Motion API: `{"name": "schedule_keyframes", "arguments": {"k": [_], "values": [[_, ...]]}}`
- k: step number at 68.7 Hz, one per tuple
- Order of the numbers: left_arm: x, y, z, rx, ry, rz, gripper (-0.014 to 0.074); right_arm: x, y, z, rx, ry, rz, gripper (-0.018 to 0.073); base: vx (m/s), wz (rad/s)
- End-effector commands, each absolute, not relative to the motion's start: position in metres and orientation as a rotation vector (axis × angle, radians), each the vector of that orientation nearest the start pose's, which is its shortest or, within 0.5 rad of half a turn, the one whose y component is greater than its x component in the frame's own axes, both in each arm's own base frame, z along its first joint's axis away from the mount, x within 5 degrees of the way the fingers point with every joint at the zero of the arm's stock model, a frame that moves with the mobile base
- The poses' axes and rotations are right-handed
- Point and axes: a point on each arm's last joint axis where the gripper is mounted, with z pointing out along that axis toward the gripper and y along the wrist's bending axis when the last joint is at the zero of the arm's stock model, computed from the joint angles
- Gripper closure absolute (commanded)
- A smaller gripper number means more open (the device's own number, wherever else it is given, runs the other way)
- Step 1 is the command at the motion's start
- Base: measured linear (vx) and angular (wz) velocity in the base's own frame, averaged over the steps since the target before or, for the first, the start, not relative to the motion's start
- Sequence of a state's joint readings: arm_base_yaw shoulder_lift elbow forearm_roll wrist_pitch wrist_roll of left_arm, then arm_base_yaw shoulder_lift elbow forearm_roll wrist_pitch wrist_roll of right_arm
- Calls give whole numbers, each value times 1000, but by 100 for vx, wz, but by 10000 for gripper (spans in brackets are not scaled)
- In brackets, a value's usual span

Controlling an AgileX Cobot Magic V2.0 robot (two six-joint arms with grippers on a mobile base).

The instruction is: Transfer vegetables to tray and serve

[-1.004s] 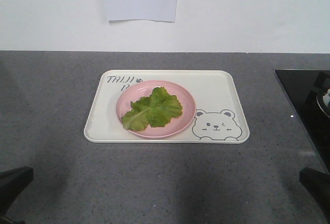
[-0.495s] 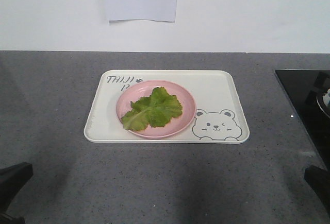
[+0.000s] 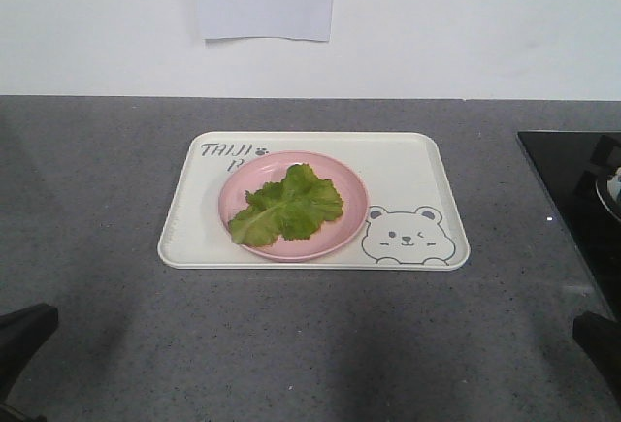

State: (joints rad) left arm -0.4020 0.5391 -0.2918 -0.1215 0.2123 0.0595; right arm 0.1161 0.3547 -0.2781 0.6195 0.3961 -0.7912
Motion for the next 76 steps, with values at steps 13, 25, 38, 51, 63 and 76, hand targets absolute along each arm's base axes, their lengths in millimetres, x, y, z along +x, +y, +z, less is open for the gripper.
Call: {"name": "schedule_keyframes", "arguments": {"k": [13, 25, 38, 51, 63, 76], "values": [[97, -28, 233, 240, 1610, -208, 602, 83, 28, 267, -414, 1762, 126, 565, 0, 0], [78, -13, 200, 136, 1543, -129, 602, 83, 28, 267, -414, 1762, 126, 565, 0, 0], [65, -3, 198, 42, 1548, -32, 602, 83, 28, 267, -414, 1762, 126, 565, 0, 0], [56, 2, 196, -27, 1530, 37, 602, 83, 28, 267, -415, 1762, 126, 565, 0, 0], [56, 3, 197, -35, 1524, 45, 602, 83, 28, 267, -414, 1762, 126, 565, 0, 0], [56, 3, 197, -35, 1524, 45, 602, 83, 28, 267, -414, 1762, 126, 565, 0, 0]]}}
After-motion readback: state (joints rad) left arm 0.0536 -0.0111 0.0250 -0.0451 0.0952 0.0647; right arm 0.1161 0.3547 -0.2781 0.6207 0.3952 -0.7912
